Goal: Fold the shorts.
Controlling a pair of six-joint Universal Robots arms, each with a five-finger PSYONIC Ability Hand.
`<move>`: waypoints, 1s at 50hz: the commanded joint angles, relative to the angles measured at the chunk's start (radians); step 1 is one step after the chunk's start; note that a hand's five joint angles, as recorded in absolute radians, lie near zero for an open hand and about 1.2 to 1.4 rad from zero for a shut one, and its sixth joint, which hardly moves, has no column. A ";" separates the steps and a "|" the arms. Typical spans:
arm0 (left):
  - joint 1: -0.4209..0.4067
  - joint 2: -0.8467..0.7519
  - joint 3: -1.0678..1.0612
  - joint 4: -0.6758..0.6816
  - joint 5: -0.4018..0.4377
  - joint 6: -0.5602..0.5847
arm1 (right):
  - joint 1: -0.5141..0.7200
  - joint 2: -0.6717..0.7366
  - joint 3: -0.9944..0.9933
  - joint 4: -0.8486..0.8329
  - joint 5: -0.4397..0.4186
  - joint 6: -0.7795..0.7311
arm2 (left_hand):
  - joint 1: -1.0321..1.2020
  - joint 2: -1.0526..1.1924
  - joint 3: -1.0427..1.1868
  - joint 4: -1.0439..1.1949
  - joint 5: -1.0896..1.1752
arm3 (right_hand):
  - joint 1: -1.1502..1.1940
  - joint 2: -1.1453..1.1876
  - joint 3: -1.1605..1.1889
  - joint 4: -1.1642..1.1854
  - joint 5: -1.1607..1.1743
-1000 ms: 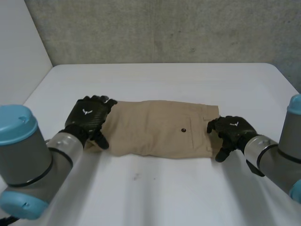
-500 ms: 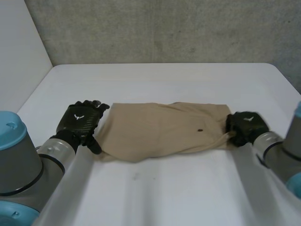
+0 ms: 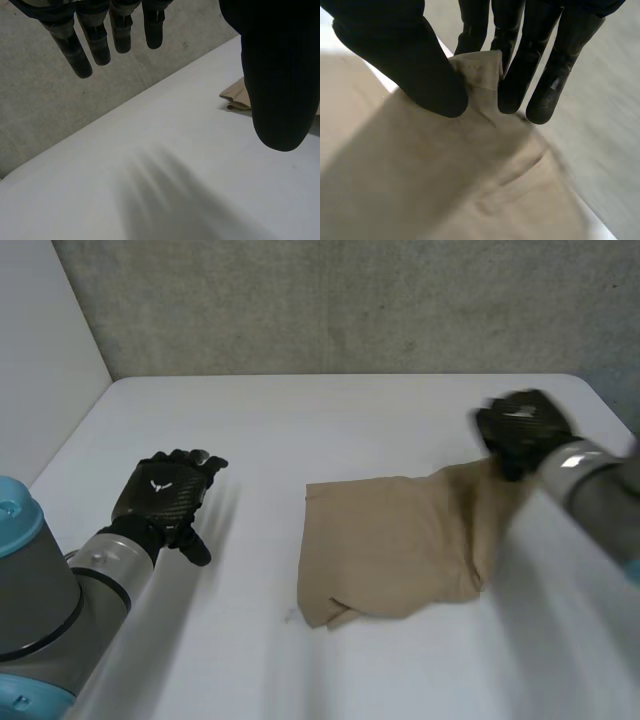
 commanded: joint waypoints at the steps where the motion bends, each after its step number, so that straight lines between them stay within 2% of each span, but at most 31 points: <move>1: -0.006 0.017 -0.003 0.000 0.001 0.000 | 0.308 0.107 -0.014 -0.001 -0.124 0.019 | 0.000 -0.004 -0.014 -0.007 -0.023 | 0.433 0.219 0.203 0.205 0.249; 3: -0.006 0.017 -0.003 0.001 0.001 0.000 | 0.348 0.154 0.000 0.002 -0.172 0.012 | 0.000 -0.004 -0.014 -0.007 -0.023 | 0.433 0.219 0.203 0.205 0.249; 6: -0.006 0.017 0.004 0.003 0.001 0.000 | 0.356 0.171 0.002 0.002 -0.181 0.005 | 0.003 -0.001 -0.011 -0.004 -0.020 | 0.433 0.219 0.203 0.205 0.249; 7: -0.006 0.017 0.011 0.003 0.000 0.000 | 0.365 0.192 -0.009 0.014 -0.188 -0.028 | 0.006 0.002 -0.009 -0.001 -0.018 | 0.041 -0.172 -0.188 -0.187 -0.142; 8: -0.006 0.017 0.016 0.003 0.000 -0.002 | 0.360 0.187 -0.011 0.017 -0.183 -0.033 | 0.006 0.002 -0.009 -0.001 -0.018 | -0.186 -0.400 -0.416 -0.414 -0.370; 11: -0.008 0.017 0.037 0.006 0.000 -0.002 | 0.357 0.126 -0.008 0.011 -0.192 -0.013 | 0.012 0.008 -0.003 0.004 -0.012 | -0.756 -0.970 -0.985 -0.984 -0.939; 12: -0.011 0.017 0.045 0.006 0.000 -0.002 | 0.357 0.101 -0.001 0.005 -0.195 0.001 | 0.012 0.008 -0.003 0.004 -0.012 | -0.789 -1.003 -1.018 -1.017 -0.972; 14: -0.023 0.017 0.068 0.006 0.000 -0.003 | 0.345 0.061 0.006 -0.017 -0.192 0.047 | 0.017 0.014 0.003 0.010 -0.006 | -0.789 -1.003 -1.018 -1.017 -0.972; 16: -0.054 0.007 0.108 0.006 0.000 -0.006 | 0.279 0.007 0.023 -0.052 -0.180 0.152 | 0.020 0.017 0.006 0.013 -0.003 | -0.789 -1.003 -1.018 -1.017 -0.972; 18: -0.083 0.000 0.143 0.006 -0.002 -0.008 | 0.246 -0.008 0.029 -0.058 -0.180 0.195 | 0.023 0.020 0.009 0.016 0.000 | -0.789 -1.003 -1.018 -1.017 -0.972; 19: -0.113 -0.012 0.177 0.006 -0.002 -0.009 | 0.150 -0.037 0.052 -0.061 -0.183 0.314 | 0.026 0.023 0.012 0.019 0.003 | -0.789 -1.003 -1.018 -1.017 -0.972; 25: -0.253 -0.127 0.332 0.006 -0.011 -0.011 | 0.047 -0.082 0.081 -0.060 -0.189 0.501 | 0.032 0.029 0.018 0.025 0.009 | -0.789 -1.003 -1.018 -1.017 -0.972; 27: -0.297 -0.192 0.405 0.003 -0.036 -0.009 | 0.037 -0.080 0.088 -0.058 -0.189 0.513 | 0.032 0.029 0.018 0.025 0.009 | -0.789 -1.003 -1.018 -1.017 -0.972; 35: -0.344 -0.292 0.527 -0.023 -0.138 -0.009 | 0.034 -0.080 0.106 -0.058 -0.189 0.509 | 0.032 0.029 0.018 0.025 0.009 | -0.789 -1.003 -1.018 -1.017 -0.972; 43: -0.351 -0.292 0.511 -0.028 -0.142 -0.003 | 0.014 -0.113 0.154 -0.057 -0.220 0.507 | 0.029 0.026 0.015 0.022 0.006 | -0.789 -1.003 -1.018 -1.017 -0.972; 50: -0.359 -0.302 0.519 -0.028 -0.134 0.000 | -0.014 -0.232 0.192 -0.070 -0.221 0.509 | 0.044 0.040 0.030 0.037 0.021 | -0.789 -1.003 -1.018 -1.017 -0.972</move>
